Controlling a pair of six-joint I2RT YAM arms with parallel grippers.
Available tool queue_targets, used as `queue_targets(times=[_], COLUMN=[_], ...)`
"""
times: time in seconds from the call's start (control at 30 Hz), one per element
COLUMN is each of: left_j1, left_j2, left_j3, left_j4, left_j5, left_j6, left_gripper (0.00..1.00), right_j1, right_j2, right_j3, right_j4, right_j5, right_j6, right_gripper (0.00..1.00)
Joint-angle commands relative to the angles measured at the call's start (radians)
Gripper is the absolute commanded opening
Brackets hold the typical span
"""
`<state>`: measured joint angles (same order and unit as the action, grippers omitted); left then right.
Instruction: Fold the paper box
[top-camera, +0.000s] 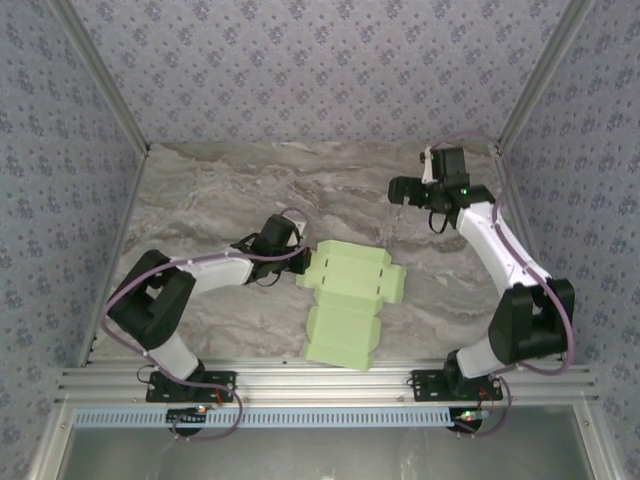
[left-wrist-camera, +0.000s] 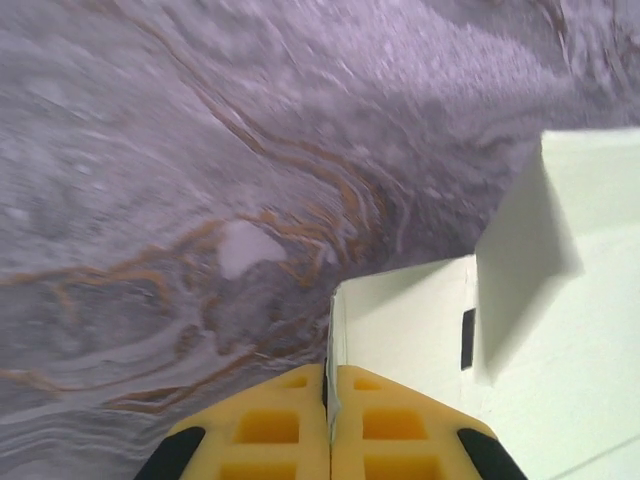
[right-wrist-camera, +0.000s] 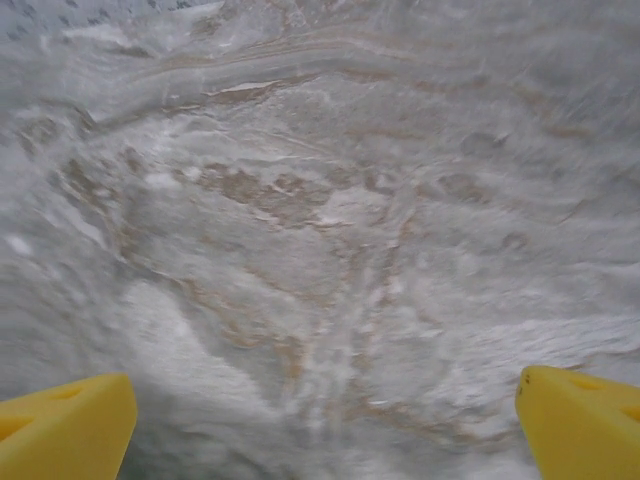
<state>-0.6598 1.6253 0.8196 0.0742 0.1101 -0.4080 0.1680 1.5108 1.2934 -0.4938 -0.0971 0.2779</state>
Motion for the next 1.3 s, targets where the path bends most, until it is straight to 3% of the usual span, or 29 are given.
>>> queue_targets(times=[0.0, 0.13, 0.27, 0.47, 0.63, 0.77, 0.9, 1.07, 1.17, 1.27], left_j1=[0.027, 0.052, 0.051, 0.015, -0.02, -0.024, -0.025, -0.027, -0.027, -0.028], left_j2=[-0.081, -0.107, -0.072, -0.045, -0.017, -0.002, -0.002, 0.008, 0.023, 0.022], left_j3=[-0.032, -0.066, -0.103, -0.181, -0.235, -0.285, -0.293, -0.29, -0.292, -0.293], left_j4=[0.095, 0.203, 0.357, 0.625, 0.786, 0.898, 0.912, 0.926, 0.959, 0.955], left_j5=[-0.133, -0.249, -0.349, -0.402, -0.401, -0.433, -0.445, -0.453, -0.452, -0.455], left_j6=[0.017, -0.041, -0.092, -0.046, 0.039, 0.057, 0.069, 0.064, 0.07, 0.068], left_gripper=[0.0, 0.0, 0.0, 0.0, 0.0, 0.0, 0.0, 0.0, 0.0, 0.01], right_j1=[0.009, 0.09, 0.152, 0.251, 0.293, 0.302, 0.292, 0.295, 0.302, 0.308], right_j2=[0.061, 0.048, 0.067, 0.148, 0.29, 0.364, 0.372, 0.391, 0.4, 0.4], right_j3=[0.093, 0.103, 0.074, 0.08, 0.184, 0.243, 0.232, 0.227, 0.225, 0.234], right_j4=[-0.188, -0.203, -0.046, 0.095, 0.13, 0.098, 0.082, 0.087, 0.083, 0.057], right_j5=[-0.169, -0.098, -0.25, -0.219, -0.293, -0.275, -0.205, -0.205, -0.21, -0.19], right_j6=[0.286, 0.677, 0.957, 1.267, 1.369, 1.397, 1.418, 1.452, 1.458, 1.462], right_gripper=[1.0, 1.0, 0.99, 0.87, 0.84, 0.82, 0.7, 0.56, 0.53, 0.36])
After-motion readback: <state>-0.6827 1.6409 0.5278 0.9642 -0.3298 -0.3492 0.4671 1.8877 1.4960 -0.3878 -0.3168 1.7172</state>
